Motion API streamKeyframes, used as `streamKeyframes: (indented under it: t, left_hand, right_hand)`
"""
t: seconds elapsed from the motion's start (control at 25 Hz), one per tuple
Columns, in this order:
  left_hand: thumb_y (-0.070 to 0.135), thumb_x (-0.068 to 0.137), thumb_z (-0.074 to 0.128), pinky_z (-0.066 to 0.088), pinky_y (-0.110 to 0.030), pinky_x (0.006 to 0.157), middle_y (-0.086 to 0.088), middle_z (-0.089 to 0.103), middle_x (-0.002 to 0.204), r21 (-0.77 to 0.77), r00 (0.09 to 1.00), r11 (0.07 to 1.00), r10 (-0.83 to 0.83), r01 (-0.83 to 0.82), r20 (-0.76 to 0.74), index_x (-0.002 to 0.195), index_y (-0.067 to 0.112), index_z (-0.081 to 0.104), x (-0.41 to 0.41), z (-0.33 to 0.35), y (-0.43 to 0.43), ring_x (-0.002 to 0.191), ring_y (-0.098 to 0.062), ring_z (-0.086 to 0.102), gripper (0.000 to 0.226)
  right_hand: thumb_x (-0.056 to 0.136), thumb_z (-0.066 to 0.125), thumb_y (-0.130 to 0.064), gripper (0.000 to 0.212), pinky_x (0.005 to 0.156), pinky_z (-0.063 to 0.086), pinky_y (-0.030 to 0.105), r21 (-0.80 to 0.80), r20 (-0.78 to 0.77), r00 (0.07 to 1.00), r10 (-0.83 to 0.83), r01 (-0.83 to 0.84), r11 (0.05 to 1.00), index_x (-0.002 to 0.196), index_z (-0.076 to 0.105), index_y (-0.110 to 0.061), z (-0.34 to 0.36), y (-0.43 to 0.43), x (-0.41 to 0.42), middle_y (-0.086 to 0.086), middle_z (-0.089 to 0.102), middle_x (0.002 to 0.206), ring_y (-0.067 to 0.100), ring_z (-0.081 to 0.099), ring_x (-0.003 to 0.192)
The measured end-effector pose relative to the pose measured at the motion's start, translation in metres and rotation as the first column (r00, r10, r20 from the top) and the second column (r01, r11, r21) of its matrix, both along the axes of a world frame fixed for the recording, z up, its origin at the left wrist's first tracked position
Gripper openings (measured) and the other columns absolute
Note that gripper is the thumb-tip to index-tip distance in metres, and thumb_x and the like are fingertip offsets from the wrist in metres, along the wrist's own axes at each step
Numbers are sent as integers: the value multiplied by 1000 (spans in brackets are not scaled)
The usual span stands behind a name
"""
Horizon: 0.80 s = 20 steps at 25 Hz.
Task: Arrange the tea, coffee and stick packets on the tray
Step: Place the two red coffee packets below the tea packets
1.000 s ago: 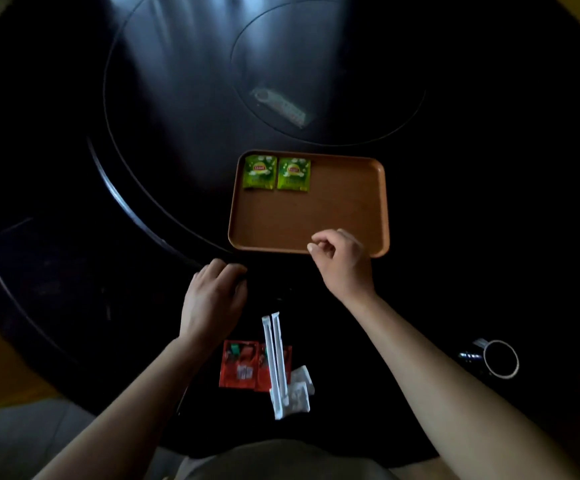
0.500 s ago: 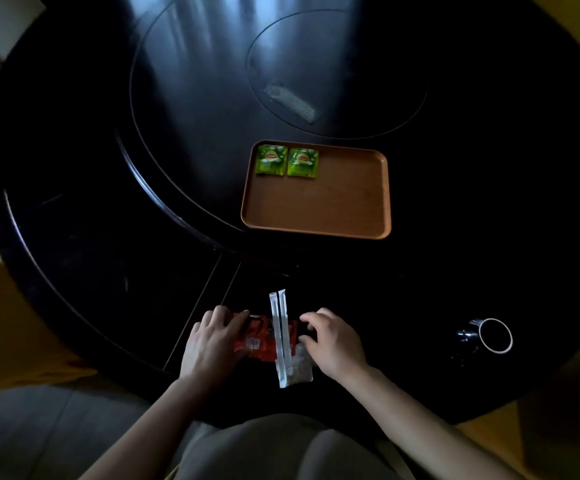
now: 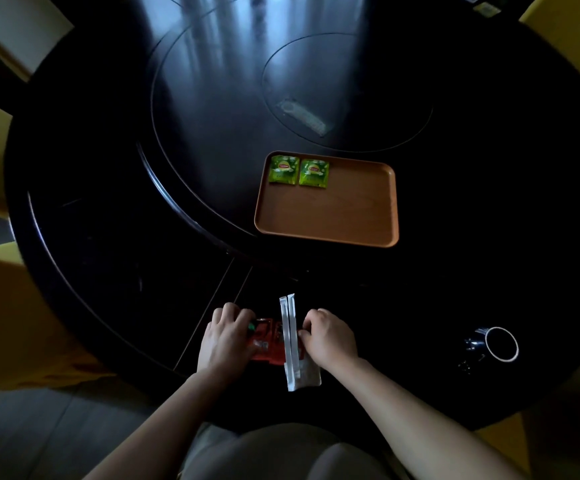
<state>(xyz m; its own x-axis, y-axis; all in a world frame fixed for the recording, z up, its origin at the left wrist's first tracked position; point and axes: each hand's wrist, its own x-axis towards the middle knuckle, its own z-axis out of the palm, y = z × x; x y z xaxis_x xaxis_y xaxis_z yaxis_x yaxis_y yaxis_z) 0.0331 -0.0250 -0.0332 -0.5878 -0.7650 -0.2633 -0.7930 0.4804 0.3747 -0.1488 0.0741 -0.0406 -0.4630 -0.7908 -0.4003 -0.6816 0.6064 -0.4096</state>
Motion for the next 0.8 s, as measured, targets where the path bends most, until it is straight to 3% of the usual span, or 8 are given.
streamKeyframes:
  t: [0.2, 0.28, 0.44, 0.56, 0.8]
  left_hand:
    - [24, 71, 78, 46, -28, 68, 11, 61, 85, 170, 958, 964, 235, -207, -167, 90, 29, 64, 6, 4, -4, 84, -12, 59, 24]
    - [25, 72, 79, 50, -29, 62, 9, 65, 72, 232, 928, 932, 323, -278, -186, 81, 31, 66, 6, 8, -5, 72, -7, 62, 18]
    - [23, 71, 82, 55, -29, 60, 9, 70, 68, 300, 885, 902, 390, -311, -254, 76, 31, 69, 4, 17, -7, 65, -1, 65, 16]
    - [20, 72, 83, 52, -21, 57, 10, 71, 67, 335, 850, 879, 439, -339, -292, 75, 32, 71, 2, 24, -14, 64, 2, 66, 18]
    - [18, 75, 83, 60, -35, 61, 1, 75, 71, 472, 744, 790, 573, -391, -344, 74, 27, 74, -16, 43, -29, 66, -14, 71, 13]
  right_hand:
    - [77, 69, -32, 22, 46, 38, 23, -11, 109, 949, -297, 300, 954, 64, 53, -25, 10, 12, -17, -7, 60, 60, 6, 56, 54]
    - [76, 71, -30, 24, 46, 37, 22, -60, 139, 914, -381, 392, 918, 62, 53, -24, 16, 19, -27, -7, 61, 60, 6, 57, 55]
    - [79, 73, -21, 19, 48, 49, 27, -119, 370, 760, -534, 609, 784, 66, 58, -20, 27, 27, -40, 0, 66, 62, 11, 63, 50]
    - [79, 72, -18, 16, 46, 49, 28, -135, 414, 732, -541, 637, 759, 69, 60, -17, 32, 23, -44, 2, 66, 62, 7, 60, 44]
    - [80, 73, -20, 16, 48, 53, 30, -182, 447, 725, -524, 647, 740, 68, 61, -20, 41, 10, -48, 1, 67, 63, 8, 63, 49]
